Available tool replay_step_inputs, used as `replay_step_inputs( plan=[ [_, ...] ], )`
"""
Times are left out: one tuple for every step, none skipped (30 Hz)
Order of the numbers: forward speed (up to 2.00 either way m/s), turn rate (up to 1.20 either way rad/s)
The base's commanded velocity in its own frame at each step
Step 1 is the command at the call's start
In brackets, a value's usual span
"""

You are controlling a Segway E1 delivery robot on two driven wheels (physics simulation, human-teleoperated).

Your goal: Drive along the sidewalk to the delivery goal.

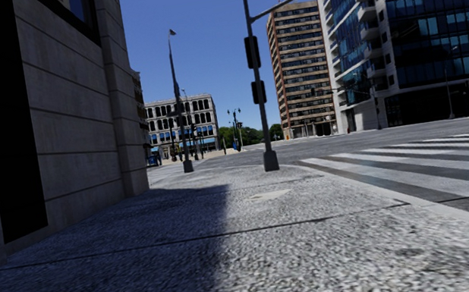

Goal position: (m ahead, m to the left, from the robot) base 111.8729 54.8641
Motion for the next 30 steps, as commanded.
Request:
replay_step_inputs(
  plan=[
    [2.00,0.00],
    [2.00,0.00],
    [2.00,0.00],
    [2.00,0.00],
    [2.00,0.00],
    [2.00,0.00],
    [2.00,0.00],
    [2.00,0.00],
    [2.00,0.00],
    [2.00,0.00],
    [2.00,0.00],
    [2.00,0.00],
    [2.00,0.00],
    [2.00,0.00],
    [2.00,0.00],
    [2.00,0.00],
    [2.00,0.00],
    [2.00,0.00],
    [2.00,0.00],
    [2.00,0.00],
    [2.00,0.00],
    [2.00,0.00],
    [2.00,0.00],
    [2.00,0.00],
    [2.00,0.00],
    [2.00,0.00],
    [2.00,0.00],
    [2.00,0.00],
    [2.00,0.00],
    [2.00,0.00]
  ],
)
